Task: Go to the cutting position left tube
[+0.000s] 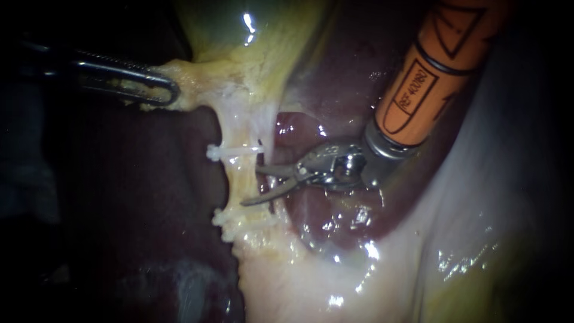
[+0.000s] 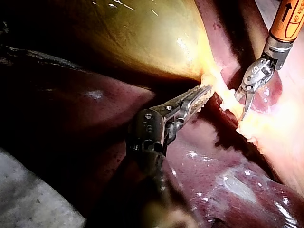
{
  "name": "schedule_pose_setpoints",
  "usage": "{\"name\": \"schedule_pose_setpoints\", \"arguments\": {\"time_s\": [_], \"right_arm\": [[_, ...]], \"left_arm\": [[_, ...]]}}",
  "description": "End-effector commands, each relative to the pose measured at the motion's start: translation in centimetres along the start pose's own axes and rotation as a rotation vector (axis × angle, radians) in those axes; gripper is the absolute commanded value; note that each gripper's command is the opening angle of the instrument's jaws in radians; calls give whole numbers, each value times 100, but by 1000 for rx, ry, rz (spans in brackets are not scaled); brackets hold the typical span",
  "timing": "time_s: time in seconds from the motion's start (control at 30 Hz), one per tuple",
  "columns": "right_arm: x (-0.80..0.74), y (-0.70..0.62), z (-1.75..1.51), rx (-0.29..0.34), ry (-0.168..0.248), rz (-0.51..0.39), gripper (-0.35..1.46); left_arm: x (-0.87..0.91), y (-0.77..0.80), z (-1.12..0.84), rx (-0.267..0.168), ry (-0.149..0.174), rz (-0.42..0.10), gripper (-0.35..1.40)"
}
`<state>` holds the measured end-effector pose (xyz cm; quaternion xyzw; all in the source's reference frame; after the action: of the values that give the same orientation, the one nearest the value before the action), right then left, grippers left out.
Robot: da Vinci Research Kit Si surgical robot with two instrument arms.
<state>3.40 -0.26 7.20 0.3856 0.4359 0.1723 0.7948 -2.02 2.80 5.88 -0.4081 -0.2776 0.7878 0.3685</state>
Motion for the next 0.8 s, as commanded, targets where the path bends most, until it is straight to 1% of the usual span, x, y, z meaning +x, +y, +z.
{"name": "schedule_pose_setpoints", "arguments": {"time_s": [0.03,0.13,0.43,0.6,0.67,0.8], "right_arm": [[2,1,3,-4,5,1,143],[7,2,11,-3,18,13,143],[17,4,26,3,53,25,145],[21,2,32,17,96,27,145],[21,-1,33,31,103,25,145],[24,-13,38,101,107,11,145]], "left_arm": [[0,0,0,1,0,0,-35],[0,0,0,1,0,0,-35],[1,1,1,1,0,0,-35],[1,1,1,1,1,5,-35],[1,1,1,1,1,5,-35],[1,1,1,1,1,5,-35]]}}
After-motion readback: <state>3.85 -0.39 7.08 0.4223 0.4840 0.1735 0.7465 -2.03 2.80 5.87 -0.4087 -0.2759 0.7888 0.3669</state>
